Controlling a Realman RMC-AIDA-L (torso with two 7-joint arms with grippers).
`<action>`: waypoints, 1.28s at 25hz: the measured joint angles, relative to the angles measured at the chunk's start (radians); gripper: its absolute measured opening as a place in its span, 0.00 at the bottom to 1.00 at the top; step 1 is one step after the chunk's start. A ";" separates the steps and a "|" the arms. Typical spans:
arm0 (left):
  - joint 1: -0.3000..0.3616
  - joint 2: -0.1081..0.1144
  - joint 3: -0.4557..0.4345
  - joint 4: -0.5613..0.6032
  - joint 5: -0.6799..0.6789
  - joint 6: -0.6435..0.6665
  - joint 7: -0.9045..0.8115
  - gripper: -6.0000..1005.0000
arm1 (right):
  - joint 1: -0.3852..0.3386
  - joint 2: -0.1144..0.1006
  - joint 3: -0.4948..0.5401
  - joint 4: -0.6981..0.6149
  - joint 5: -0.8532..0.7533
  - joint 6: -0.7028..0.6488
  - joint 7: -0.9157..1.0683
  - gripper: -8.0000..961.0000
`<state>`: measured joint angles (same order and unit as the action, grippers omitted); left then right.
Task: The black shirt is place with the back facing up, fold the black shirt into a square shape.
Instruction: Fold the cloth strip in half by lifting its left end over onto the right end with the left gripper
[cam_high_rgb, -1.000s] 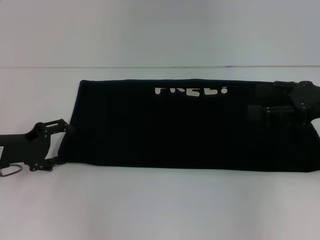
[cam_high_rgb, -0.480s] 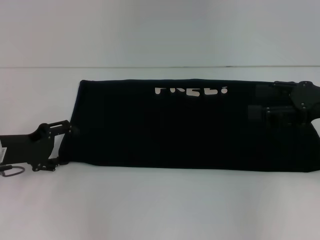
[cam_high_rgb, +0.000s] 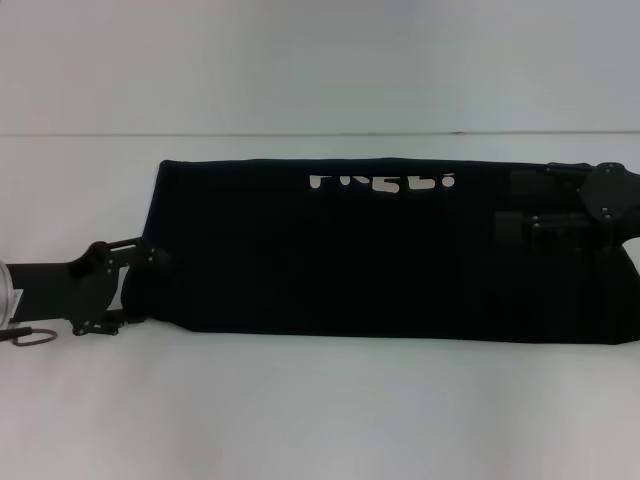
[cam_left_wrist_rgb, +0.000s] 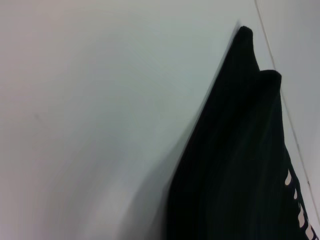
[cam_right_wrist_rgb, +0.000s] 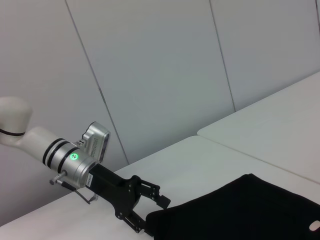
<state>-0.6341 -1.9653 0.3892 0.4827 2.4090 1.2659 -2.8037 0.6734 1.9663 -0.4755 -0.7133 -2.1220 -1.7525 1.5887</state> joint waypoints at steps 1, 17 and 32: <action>0.000 0.000 0.003 -0.002 0.000 -0.003 0.001 0.88 | 0.000 0.000 0.000 0.000 0.000 -0.001 0.000 0.95; -0.017 0.005 0.071 -0.009 0.002 -0.001 0.043 0.75 | 0.000 -0.001 0.000 0.000 0.000 -0.006 0.006 0.95; -0.011 0.003 0.081 -0.002 0.015 -0.037 0.045 0.22 | -0.005 -0.002 0.000 0.000 0.001 -0.011 0.008 0.95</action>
<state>-0.6450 -1.9619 0.4705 0.4809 2.4237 1.2290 -2.7591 0.6688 1.9647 -0.4752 -0.7133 -2.1214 -1.7633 1.5969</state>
